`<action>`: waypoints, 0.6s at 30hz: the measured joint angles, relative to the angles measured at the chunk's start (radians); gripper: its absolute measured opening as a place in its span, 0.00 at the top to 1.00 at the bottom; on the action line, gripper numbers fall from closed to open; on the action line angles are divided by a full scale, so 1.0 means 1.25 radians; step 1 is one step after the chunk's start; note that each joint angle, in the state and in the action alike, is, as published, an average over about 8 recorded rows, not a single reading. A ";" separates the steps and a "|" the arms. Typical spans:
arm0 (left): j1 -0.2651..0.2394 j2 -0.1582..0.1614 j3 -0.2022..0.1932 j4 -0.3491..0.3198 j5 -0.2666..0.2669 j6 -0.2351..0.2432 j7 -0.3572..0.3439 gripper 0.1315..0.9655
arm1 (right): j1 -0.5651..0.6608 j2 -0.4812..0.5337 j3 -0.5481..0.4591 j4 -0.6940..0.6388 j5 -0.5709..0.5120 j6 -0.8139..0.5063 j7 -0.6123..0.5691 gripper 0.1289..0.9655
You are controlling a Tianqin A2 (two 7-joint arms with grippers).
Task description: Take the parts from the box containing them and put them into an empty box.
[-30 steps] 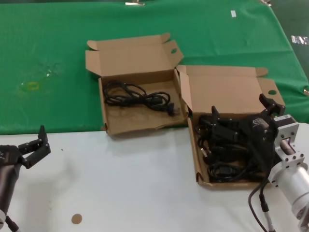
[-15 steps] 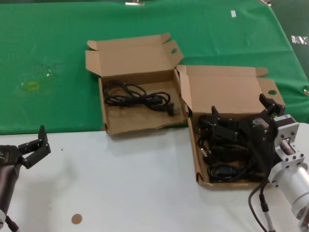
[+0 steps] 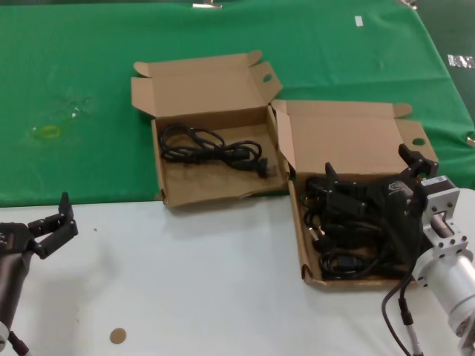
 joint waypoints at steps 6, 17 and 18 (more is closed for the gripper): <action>0.000 0.000 0.000 0.000 0.000 0.000 0.000 0.00 | 0.000 0.000 0.000 0.000 0.000 0.000 0.000 0.00; 0.000 0.000 0.000 0.000 0.000 0.000 0.000 0.00 | 0.000 0.000 0.000 0.000 0.000 0.000 0.000 0.00; 0.000 0.000 0.000 0.000 0.000 0.000 0.000 0.00 | 0.000 0.000 0.000 0.000 0.000 0.000 0.000 0.00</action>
